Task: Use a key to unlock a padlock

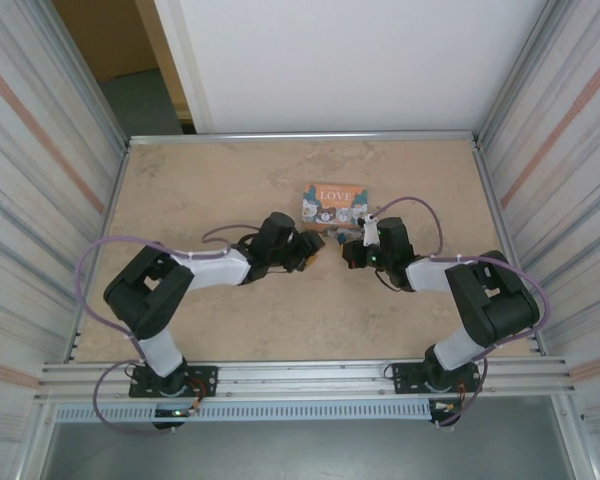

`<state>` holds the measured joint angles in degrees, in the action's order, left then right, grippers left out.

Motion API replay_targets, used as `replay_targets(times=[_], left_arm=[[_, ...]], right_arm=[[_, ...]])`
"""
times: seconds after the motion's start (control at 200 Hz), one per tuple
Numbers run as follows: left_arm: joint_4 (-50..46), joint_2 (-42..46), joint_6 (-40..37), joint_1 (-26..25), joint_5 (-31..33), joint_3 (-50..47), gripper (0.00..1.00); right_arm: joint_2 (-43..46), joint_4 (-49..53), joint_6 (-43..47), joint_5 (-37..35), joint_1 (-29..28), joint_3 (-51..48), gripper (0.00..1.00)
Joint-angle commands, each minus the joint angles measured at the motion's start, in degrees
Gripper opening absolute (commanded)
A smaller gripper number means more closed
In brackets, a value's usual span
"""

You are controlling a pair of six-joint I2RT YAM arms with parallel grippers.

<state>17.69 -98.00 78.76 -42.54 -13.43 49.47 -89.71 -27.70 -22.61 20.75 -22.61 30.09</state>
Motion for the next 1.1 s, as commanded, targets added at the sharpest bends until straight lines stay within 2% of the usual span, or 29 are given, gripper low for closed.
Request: replay_targets(times=[0.0,0.12,0.271,0.536,0.641,0.757,0.982,1.097], left_arm=[[-5.75,4.91,-6.49,2.07,1.75,-1.17,0.44],[-7.94,9.31,-11.03,5.20,2.80,-2.87,0.46],[-10.93,12.84,-18.71,9.48,2.81,-2.80,0.54],[-12.20,10.90,-25.75,13.67,0.00,0.45,0.58],[-12.95,9.56,-27.01,13.99,-0.63,2.36,0.58],[-12.95,8.89,-27.35,14.13,-0.50,2.78,0.58],[-13.29,9.29,-27.42,14.73,-0.09,2.17,0.58],[-13.98,9.90,-28.02,15.27,0.07,2.04,0.58]], right_arm=[[-0.42,-0.38,-2.80,-0.74,0.75,-0.94,0.00],[-0.75,-1.12,-4.40,1.31,1.83,-1.25,0.00],[-1.58,-1.68,-6.72,4.77,3.56,-1.31,0.00],[-4.51,-1.81,-9.56,7.34,6.16,-1.12,0.01],[-4.67,-2.09,-9.82,6.04,6.61,-1.51,0.04],[-4.25,-2.27,-9.90,4.29,7.22,-2.21,0.12],[-4.95,-2.70,-10.35,4.08,8.50,-2.73,0.21],[-4.46,-2.80,-10.26,3.59,9.05,-3.17,0.23]])
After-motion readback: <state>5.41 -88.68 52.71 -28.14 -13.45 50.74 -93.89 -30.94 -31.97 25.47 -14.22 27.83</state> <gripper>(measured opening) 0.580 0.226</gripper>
